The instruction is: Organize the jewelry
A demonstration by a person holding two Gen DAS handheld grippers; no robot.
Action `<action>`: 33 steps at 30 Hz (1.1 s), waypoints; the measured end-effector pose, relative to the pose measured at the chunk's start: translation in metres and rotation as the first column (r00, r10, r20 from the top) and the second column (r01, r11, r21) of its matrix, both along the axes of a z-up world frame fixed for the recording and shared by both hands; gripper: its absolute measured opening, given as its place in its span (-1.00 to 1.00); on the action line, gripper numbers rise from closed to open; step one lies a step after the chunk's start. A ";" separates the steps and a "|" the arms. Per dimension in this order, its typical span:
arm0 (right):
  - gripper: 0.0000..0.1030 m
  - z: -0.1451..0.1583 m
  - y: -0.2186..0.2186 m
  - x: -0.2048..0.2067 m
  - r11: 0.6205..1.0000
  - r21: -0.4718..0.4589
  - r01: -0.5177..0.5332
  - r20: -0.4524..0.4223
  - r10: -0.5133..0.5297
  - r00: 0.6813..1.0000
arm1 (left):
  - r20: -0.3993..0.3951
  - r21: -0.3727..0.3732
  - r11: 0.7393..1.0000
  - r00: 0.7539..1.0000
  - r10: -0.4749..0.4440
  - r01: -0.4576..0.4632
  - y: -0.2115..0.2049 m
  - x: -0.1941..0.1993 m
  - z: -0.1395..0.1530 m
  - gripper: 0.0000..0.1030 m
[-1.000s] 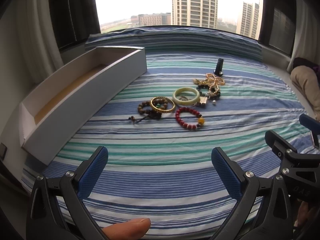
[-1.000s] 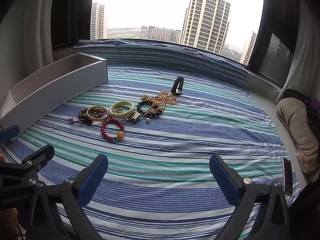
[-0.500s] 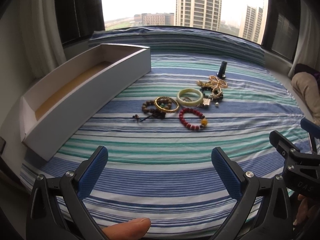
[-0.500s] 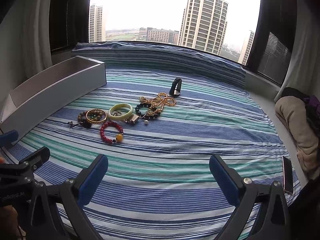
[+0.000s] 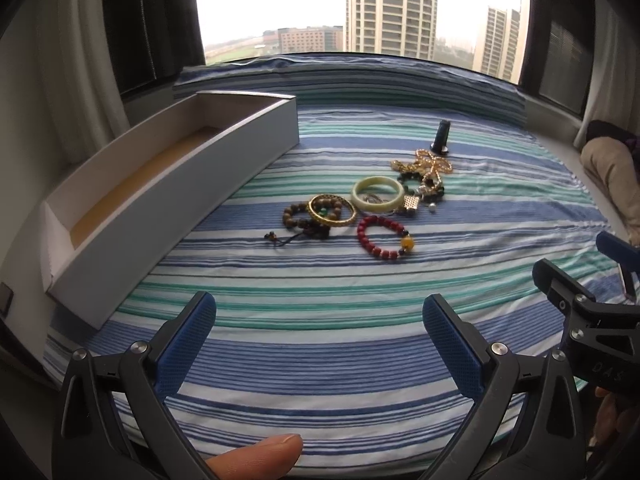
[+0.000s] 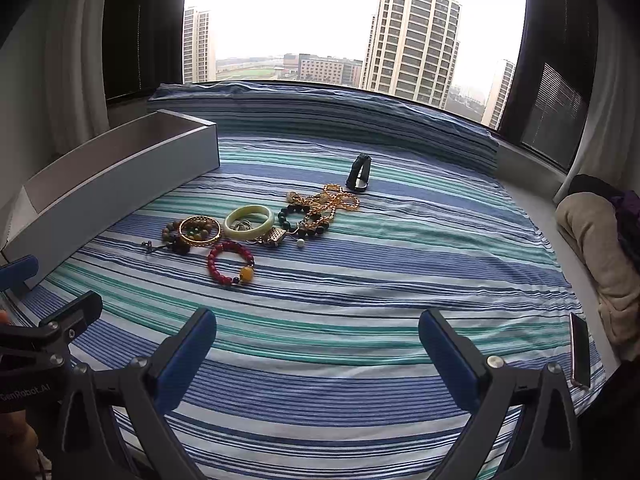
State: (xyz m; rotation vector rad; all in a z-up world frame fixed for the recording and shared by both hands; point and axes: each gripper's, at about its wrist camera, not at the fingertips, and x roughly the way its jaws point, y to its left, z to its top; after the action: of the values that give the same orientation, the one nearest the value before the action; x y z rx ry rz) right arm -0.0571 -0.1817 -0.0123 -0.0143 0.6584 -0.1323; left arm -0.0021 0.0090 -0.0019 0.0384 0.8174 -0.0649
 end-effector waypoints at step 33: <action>1.00 -0.008 0.002 0.005 1.000 0.018 -0.014 -0.033 0.015 0.999 | -0.041 0.003 1.000 0.999 0.023 -0.023 0.007 0.002 -0.006 0.99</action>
State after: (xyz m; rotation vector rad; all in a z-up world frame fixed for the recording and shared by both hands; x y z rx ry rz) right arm -0.0524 -0.1792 -0.0205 -0.0038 0.6921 -0.1120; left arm 0.0003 0.0160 -0.0076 0.0303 0.8589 -0.0425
